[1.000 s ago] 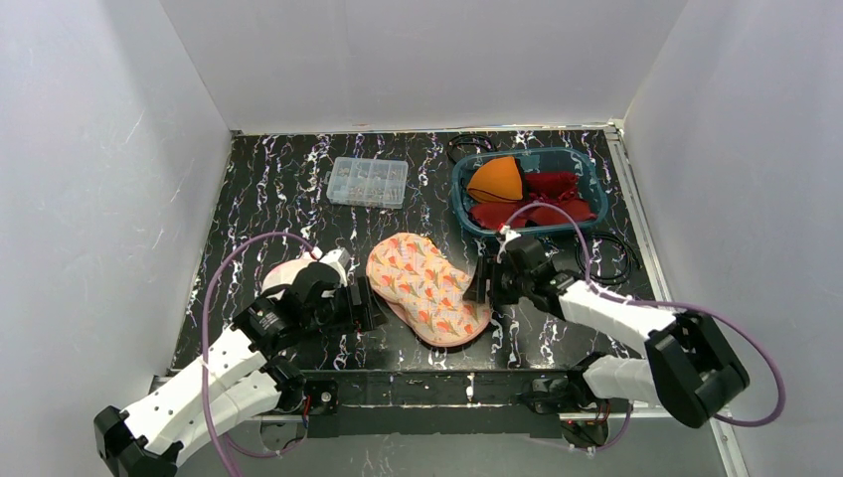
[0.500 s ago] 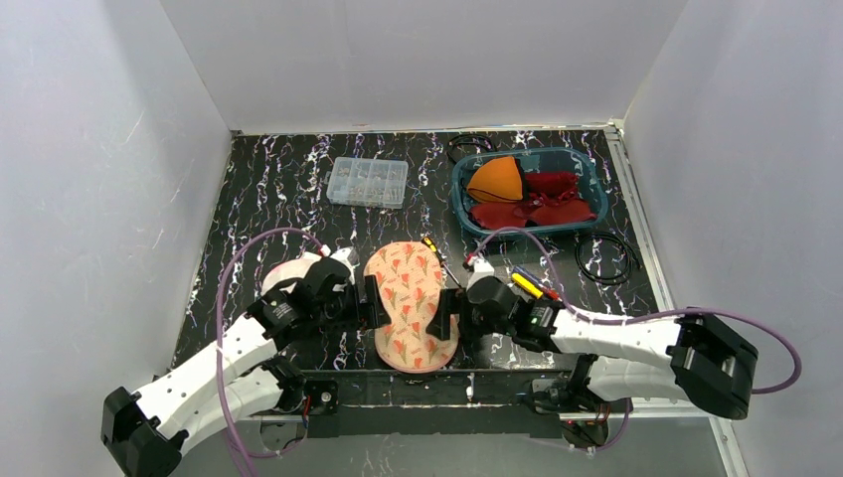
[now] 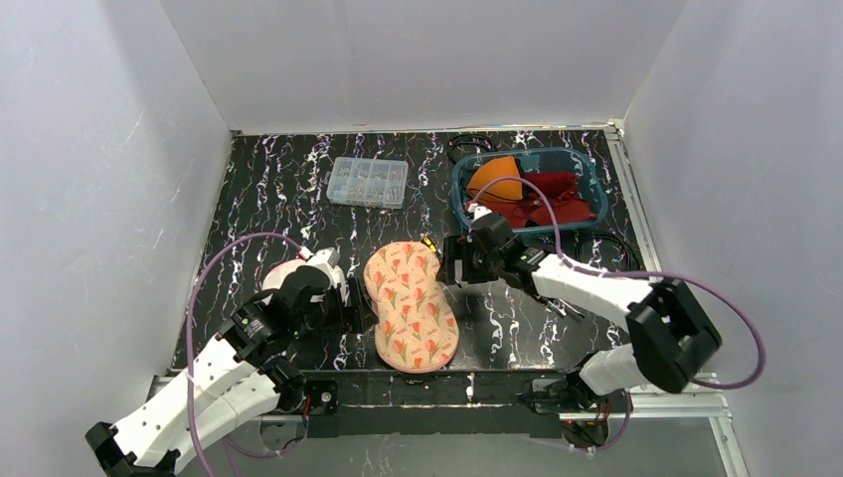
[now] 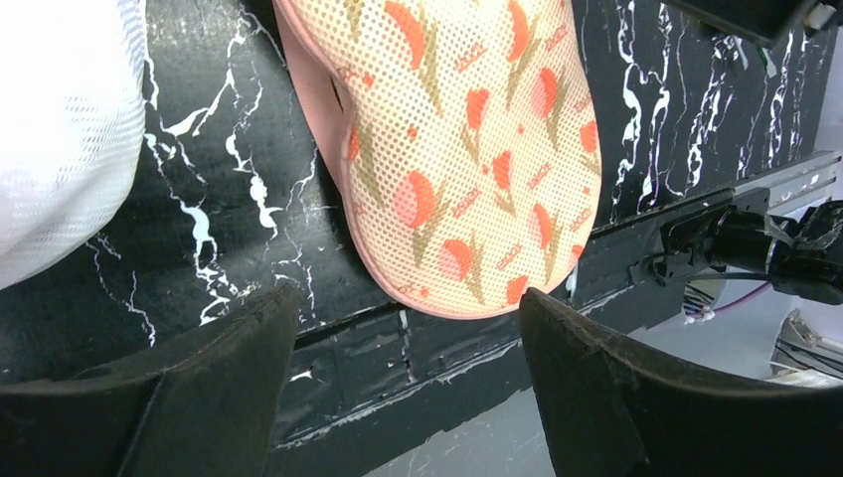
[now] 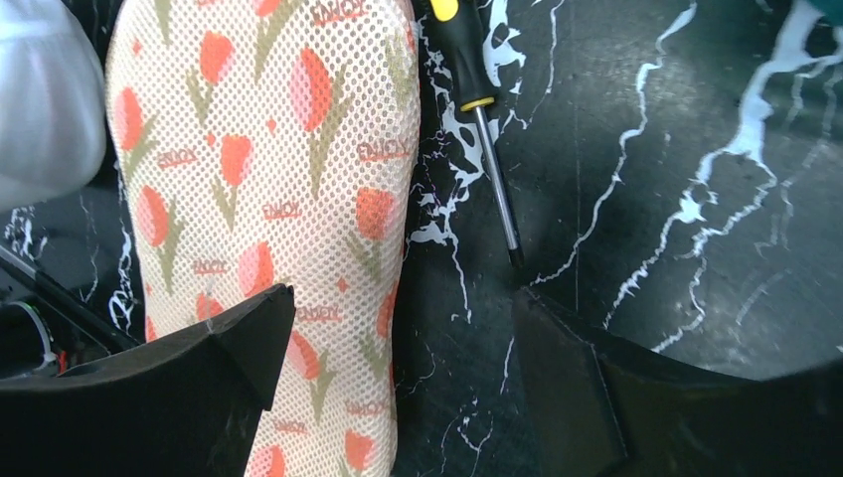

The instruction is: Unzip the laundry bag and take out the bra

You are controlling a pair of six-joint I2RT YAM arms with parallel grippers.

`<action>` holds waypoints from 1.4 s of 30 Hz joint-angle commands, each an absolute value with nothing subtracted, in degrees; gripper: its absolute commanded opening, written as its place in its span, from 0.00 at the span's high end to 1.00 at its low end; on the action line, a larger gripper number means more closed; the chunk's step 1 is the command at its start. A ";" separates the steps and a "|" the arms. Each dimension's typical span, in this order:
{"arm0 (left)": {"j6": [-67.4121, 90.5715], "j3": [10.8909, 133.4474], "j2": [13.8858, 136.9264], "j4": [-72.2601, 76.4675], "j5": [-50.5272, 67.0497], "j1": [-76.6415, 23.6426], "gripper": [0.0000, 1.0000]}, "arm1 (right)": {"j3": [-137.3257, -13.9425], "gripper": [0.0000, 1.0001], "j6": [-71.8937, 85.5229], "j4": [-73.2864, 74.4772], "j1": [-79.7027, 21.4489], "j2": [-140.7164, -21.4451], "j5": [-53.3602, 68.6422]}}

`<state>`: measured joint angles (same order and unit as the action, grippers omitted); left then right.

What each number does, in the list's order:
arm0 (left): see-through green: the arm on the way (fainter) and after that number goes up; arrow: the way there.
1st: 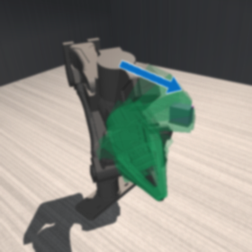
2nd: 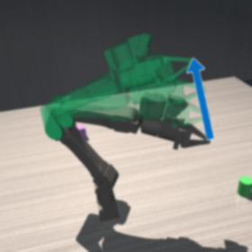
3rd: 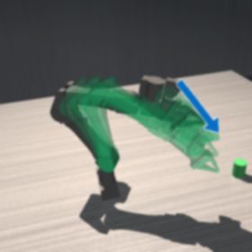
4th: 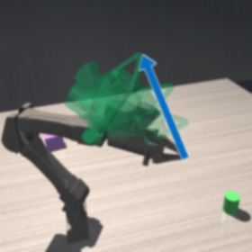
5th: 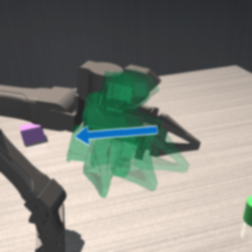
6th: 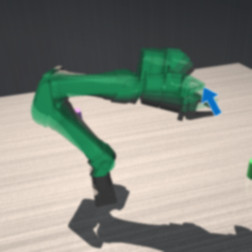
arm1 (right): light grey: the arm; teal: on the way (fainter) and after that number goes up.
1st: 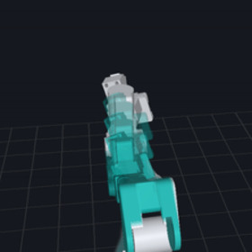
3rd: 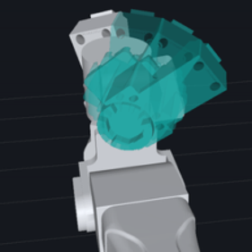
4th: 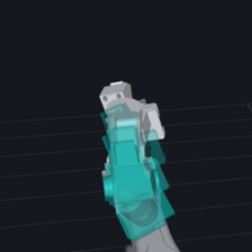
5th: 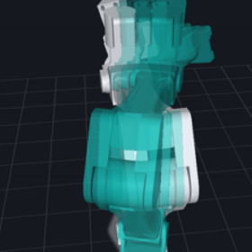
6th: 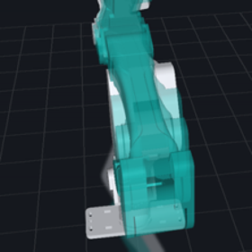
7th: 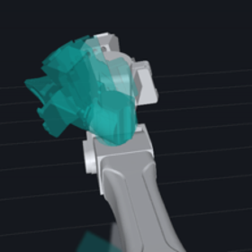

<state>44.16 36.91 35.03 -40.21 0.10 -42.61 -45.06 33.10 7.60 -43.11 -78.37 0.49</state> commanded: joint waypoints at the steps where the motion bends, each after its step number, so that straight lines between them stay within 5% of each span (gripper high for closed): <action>1: 44.38 37.97 32.49 -44.85 -0.60 -42.91 0.21 | -49.01 0.13 29.78 4.80 -41.76 -84.02 7.32; 13: 45.21 37.46 31.29 -45.51 1.54 -42.93 0.22 | -49.97 0.30 36.25 -8.66 -41.81 -95.04 15.22; 18: 45.16 37.53 31.46 -45.44 1.31 -42.89 0.22 | -46.93 0.61 39.06 -11.27 -42.01 -94.15 13.81; 27: 45.52 36.90 33.61 -43.25 2.40 -42.95 0.22 | -32.75 0.99 46.79 -17.77 -42.40 -80.32 8.50; 37: 45.46 37.05 43.09 -32.94 6.94 -44.46 0.23 | -11.55 0.99 64.77 -18.76 -47.14 -54.22 -8.34; 42: 51.53 39.90 48.00 -29.49 -2.85 -53.63 0.27 | -9.23 0.99 75.60 -19.91 -59.37 -49.98 -28.15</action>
<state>47.16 36.93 45.76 -32.82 4.69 -46.85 -8.86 64.47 -16.05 -50.78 -51.99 -10.02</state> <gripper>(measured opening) 0.740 0.033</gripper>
